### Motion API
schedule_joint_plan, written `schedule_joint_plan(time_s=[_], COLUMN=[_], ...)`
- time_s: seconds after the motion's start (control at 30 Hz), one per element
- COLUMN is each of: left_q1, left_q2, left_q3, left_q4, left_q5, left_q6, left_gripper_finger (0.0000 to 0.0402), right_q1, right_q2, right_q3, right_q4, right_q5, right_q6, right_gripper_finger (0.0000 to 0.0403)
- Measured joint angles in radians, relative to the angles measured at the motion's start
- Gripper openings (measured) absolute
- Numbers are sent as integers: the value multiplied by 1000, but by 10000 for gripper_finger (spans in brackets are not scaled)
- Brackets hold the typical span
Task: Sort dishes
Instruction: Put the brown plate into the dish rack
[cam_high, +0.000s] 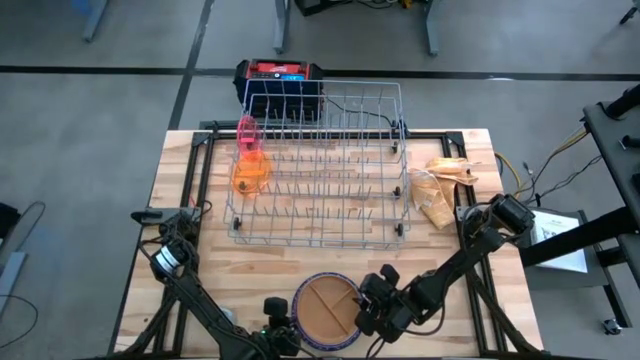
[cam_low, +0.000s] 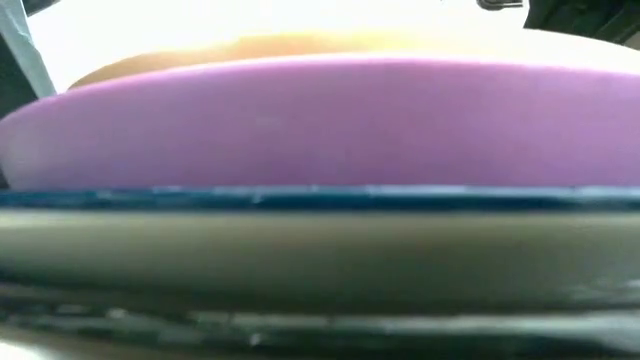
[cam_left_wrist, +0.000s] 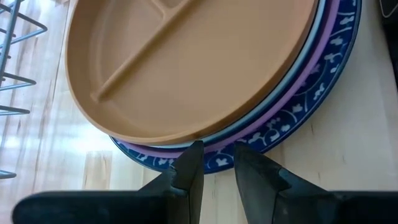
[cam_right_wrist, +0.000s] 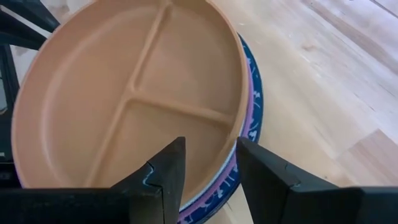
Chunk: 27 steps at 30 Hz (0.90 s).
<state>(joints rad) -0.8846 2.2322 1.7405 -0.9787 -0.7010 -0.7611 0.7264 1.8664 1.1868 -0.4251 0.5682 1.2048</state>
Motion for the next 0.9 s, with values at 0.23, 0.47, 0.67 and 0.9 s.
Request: schedule_joint_plan(time_s=[0.23,0.47,0.67,0.9], left_q1=[4,5,4,4], left_q2=[0,0,0,0], left_q3=[0,0,0,0], left_q4=[3,10,12,11], left_q5=[0,-7,-12,-14], left_q6=[0,3,4,4], left_gripper_finger=[76,76,76,76], right_q1=[-8,-13,-14,-14], right_q2=[0,0,0,-5], right_q3=[-31,-36,-36,-36], right_q4=[26,33,34,34], right_q5=[6,6,15,10], right_q6=[-3,-49,-80,-84], right_gripper_finger=[104,52,5,0])
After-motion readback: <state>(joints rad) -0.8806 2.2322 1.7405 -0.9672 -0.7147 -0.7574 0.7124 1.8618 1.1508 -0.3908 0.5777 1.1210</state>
